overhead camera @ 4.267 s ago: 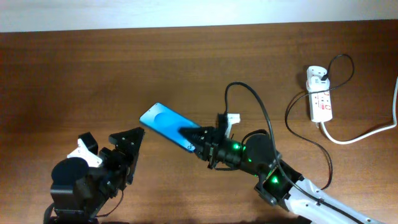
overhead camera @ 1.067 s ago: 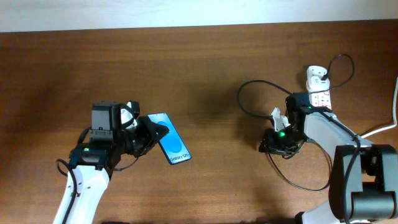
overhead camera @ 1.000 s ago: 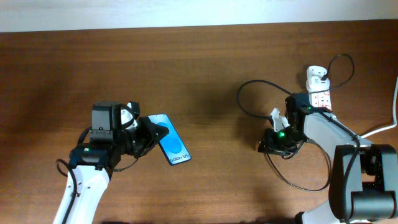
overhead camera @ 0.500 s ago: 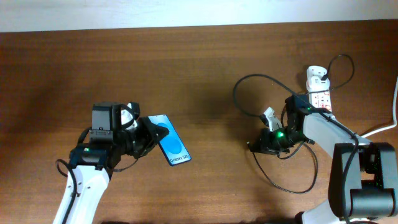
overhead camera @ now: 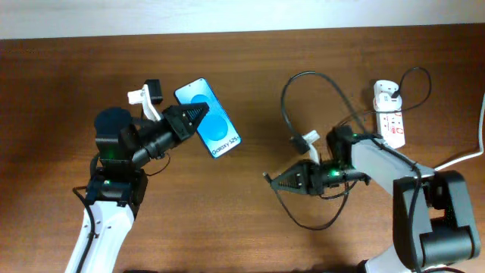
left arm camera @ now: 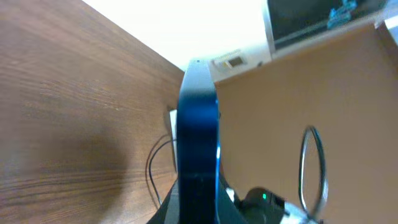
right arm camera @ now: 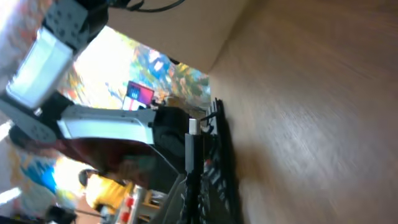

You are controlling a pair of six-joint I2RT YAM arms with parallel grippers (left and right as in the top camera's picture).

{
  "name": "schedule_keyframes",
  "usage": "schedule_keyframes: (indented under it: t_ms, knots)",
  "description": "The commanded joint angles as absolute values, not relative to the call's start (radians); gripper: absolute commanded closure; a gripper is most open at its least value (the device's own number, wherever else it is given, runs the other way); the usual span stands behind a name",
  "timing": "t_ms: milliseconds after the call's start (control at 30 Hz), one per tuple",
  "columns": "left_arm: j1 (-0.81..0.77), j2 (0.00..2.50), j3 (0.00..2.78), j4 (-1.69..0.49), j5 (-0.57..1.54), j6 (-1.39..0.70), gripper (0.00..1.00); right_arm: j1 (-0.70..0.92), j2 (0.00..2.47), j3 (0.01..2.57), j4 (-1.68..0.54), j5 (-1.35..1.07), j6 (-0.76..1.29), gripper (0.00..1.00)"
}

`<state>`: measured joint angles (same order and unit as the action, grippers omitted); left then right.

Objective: Plug charger to phone and switch on socket
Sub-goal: 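Carry the cable plug with the right gripper to the phone's bottom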

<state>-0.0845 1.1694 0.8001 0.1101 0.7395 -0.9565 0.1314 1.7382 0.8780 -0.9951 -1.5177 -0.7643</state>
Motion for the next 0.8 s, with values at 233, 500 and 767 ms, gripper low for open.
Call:
schedule_keyframes:
  t_ms: [233,500,767]
  knots:
    - [-0.076,1.163,0.818,0.123,0.648,-1.020,1.00,0.186,1.740,1.021,-0.199,-1.277,-0.082,0.96]
    - [0.157,1.163,0.818,0.234,0.952,-0.990,1.00,0.204,1.740,1.325,0.070,-1.088,0.319,0.96]
    - [0.162,1.282,0.818,0.343,1.252,-1.050,1.00,0.380,1.617,1.610,-0.951,-0.640,0.083,0.95]
